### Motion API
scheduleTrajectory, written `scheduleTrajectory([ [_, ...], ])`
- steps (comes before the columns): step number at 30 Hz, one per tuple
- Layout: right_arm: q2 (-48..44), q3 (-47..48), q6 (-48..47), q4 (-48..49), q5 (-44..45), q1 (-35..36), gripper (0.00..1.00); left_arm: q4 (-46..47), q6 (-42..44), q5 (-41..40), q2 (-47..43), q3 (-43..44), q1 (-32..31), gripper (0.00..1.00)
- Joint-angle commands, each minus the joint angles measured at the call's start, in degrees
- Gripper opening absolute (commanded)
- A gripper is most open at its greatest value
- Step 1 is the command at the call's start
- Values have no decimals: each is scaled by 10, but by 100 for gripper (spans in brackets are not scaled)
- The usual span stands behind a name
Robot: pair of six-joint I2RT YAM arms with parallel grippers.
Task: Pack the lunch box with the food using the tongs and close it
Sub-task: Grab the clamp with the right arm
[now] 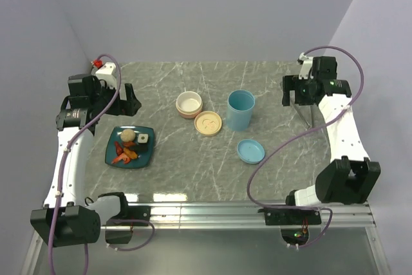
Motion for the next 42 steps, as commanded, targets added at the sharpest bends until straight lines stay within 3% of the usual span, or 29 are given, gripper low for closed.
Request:
scheduleTrajectory([
  [1, 45, 46, -14, -12, 1, -29, 99, 40, -13, -7, -8, -3, 0, 99],
  [7, 170, 142, -31, -38, 22, -71, 90, 80, -48, 29, -27, -17, 1, 99],
  [20, 444, 440, -72, -115, 44, -68, 70, 42, 36, 105, 11, -20, 0, 96],
  [31, 494, 399, -108, -88, 47, -48, 62, 101, 51, 149, -33, -86, 1, 96],
  [42, 537, 384, -122, -61, 32, -49, 61, 86, 53, 174, -25, -75, 0, 97],
])
